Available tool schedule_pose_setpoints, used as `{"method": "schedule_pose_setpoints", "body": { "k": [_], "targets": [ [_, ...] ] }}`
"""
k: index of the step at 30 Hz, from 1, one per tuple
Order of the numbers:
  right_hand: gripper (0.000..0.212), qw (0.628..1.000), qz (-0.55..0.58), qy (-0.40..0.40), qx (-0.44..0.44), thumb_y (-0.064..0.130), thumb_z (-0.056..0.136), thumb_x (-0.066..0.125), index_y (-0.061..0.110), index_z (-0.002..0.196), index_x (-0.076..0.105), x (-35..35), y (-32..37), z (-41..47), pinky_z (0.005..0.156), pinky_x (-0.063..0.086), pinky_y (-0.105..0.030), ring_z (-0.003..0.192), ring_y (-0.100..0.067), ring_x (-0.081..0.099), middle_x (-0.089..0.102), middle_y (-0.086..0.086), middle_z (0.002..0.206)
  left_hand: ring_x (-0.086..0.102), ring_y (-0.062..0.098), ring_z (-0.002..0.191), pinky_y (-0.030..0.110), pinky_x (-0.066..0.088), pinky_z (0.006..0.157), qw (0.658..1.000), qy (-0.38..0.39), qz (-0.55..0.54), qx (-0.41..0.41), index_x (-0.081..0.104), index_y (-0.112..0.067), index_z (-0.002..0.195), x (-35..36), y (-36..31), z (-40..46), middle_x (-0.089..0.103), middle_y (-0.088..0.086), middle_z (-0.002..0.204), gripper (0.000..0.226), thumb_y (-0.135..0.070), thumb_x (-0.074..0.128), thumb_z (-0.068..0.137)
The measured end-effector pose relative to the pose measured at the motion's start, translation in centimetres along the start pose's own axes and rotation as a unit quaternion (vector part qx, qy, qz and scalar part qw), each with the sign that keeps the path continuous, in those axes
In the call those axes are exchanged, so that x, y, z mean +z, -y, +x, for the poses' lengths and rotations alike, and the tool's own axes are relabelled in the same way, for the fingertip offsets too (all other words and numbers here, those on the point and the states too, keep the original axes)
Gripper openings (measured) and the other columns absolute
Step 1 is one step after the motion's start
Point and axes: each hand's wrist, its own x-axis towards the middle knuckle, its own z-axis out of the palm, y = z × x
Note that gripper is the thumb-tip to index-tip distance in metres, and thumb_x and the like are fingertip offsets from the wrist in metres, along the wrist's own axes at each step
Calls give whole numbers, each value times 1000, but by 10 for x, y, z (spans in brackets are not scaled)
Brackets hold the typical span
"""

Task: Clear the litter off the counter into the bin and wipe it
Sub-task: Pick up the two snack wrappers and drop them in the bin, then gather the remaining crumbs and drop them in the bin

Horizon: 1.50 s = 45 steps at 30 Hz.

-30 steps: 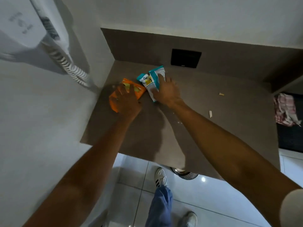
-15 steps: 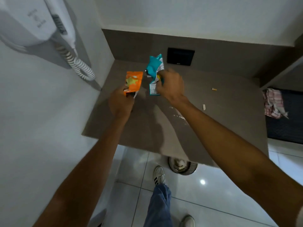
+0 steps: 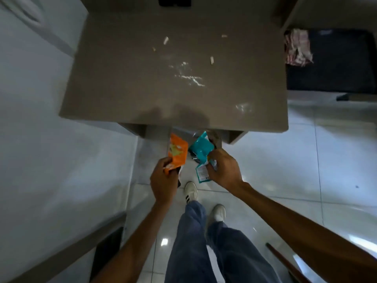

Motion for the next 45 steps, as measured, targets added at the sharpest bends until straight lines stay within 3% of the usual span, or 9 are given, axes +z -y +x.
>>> {"method": "schedule_pose_setpoints", "body": {
  "k": [9, 14, 18, 23, 26, 32, 38, 42, 45],
  "targets": [
    [26, 967, 74, 16, 244, 35, 93, 67, 15, 111, 68, 141, -166, 168, 61, 41, -17, 95, -26, 67, 73, -10, 118, 73, 33, 100, 43, 62, 83, 954, 196, -1, -225, 72, -8, 115, 249, 87, 144, 76, 15, 113, 30, -30, 65, 97],
    [18, 947, 143, 88, 273, 28, 97, 62, 18, 112, 61, 206, -236, 241, 87, 52, -28, 95, -24, 66, 69, -14, 112, 61, 37, 130, 48, 52, 93, 876, 342, -97, -327, 54, -16, 144, 340, 141, 221, 62, 6, 138, 69, -62, 63, 93],
    [18, 897, 272, 90, 336, 13, 105, 51, 13, 122, 57, 222, -254, 257, 105, 52, -38, 115, -33, 65, 63, -20, 129, 60, 26, 125, 46, 43, 110, 878, 355, -43, -319, 65, -12, 116, 363, 164, 245, 64, 13, 143, 26, -33, 59, 103],
    [33, 896, 207, 22, 392, 18, 101, 50, 9, 130, 61, 187, -206, 206, 102, 56, -42, 117, -34, 65, 67, -18, 129, 73, 20, 104, 31, 59, 90, 939, 276, -35, -202, 70, -19, 122, 312, 127, 198, 71, 12, 134, 29, -14, 67, 94],
    [36, 952, 141, 10, 273, 22, 101, 50, 13, 133, 61, 137, -142, 148, 92, 60, -42, 110, -35, 70, 71, -17, 123, 60, 29, 132, 32, 50, 105, 961, 260, 71, -66, 43, -28, 156, 246, 83, 143, 60, 6, 149, 61, -18, 58, 98],
    [24, 999, 39, -16, 24, 9, 97, 60, 18, 117, 68, 25, -12, 42, 76, 52, -18, 93, -24, 75, 77, -6, 109, 67, 27, 120, -15, 30, 85, 985, 138, 50, 94, 66, -10, 134, 108, -8, 40, 70, 13, 133, 41, -1, 63, 94],
    [26, 977, 34, -154, -143, 11, 93, 50, 9, 101, 75, -72, 83, 61, 77, 52, -25, 86, -23, 69, 77, -7, 96, 73, 14, 91, 28, 61, 80, 974, 14, 17, 225, 75, -20, 112, 20, -103, 58, 80, -1, 105, 35, -16, 54, 85],
    [25, 973, 34, -208, -91, 2, 95, 52, -3, 108, 73, -117, 112, 168, 93, 50, -34, 101, -35, 69, 75, -21, 106, 70, 27, 108, 16, 44, 93, 960, -57, 82, 262, 72, -3, 124, 12, -150, 151, 75, 15, 119, 39, 0, 59, 87],
    [35, 980, 22, -195, 29, 11, 97, 52, -2, 126, 65, -137, 114, 255, 104, 47, -35, 119, -38, 63, 67, -23, 127, 63, 41, 119, 39, 45, 105, 962, -64, 144, 224, 68, 4, 127, 15, -164, 230, 69, 25, 124, 41, -4, 62, 87]
  ]
}}
